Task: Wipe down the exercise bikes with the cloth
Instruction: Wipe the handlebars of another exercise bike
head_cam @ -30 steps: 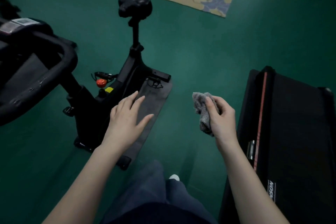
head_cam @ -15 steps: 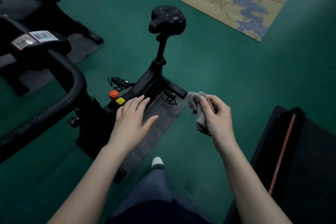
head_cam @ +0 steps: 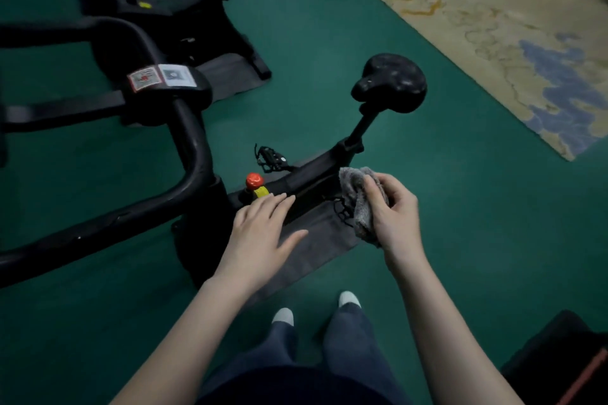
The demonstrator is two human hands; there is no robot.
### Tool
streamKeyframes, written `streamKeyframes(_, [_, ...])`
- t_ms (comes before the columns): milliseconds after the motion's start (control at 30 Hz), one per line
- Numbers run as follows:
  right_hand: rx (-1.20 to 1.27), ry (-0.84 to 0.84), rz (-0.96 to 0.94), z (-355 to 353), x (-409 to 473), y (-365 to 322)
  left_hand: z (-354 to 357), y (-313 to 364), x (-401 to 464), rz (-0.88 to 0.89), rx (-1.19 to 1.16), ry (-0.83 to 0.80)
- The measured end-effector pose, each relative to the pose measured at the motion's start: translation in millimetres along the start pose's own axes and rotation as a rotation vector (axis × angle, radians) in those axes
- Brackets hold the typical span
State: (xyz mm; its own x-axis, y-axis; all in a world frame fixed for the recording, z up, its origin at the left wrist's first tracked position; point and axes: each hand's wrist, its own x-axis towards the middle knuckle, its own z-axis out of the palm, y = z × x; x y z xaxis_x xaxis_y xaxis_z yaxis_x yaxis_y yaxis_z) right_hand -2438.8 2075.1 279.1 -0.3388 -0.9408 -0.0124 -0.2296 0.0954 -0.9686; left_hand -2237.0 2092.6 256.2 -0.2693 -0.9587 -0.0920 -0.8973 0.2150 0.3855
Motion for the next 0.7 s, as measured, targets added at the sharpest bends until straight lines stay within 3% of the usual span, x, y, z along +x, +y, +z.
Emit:
streamKeyframes(467, [0.011, -0.587, -0.142, 17.1, 110.1, -10.8, 15.2, 40.7, -4.8, -0.626, -0.057, 0.251])
streamKeyframes(700, [0.031, -0.847, -0.270, 33.5, 124.7, -31.2, 12.9, 71.7, -20.3, -0.892, -0.019, 0.433])
